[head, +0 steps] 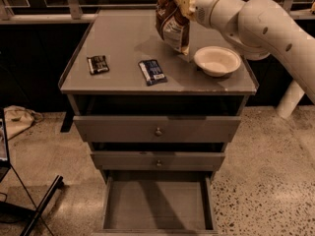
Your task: Pick brown chip bag from bottom drawer and place on counter
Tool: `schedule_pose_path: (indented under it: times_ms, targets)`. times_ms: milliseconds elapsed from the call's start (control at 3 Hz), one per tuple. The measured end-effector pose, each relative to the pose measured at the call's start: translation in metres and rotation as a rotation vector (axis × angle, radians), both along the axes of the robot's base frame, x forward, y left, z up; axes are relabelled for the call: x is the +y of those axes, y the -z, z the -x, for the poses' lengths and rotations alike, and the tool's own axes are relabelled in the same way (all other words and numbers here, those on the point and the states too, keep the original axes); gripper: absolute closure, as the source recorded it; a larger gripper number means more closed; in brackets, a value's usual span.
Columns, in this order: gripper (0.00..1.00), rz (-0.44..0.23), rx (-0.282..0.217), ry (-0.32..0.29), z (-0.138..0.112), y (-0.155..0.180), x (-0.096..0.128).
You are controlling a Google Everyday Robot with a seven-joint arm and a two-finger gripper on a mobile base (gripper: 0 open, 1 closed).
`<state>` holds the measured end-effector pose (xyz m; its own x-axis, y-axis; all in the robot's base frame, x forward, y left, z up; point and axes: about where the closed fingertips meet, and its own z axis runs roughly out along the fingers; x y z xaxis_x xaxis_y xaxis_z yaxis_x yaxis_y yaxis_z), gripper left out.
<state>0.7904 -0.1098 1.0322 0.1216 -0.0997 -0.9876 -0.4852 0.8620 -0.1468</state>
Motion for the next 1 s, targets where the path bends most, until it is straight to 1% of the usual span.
schedule_pose_path:
  times_ms: [667, 1000]
  targets:
    - [0.11, 0.0, 0.0, 0.0, 0.0, 0.0, 0.0001]
    - [0.0, 0.0, 0.0, 0.0, 0.0, 0.0, 0.0002]
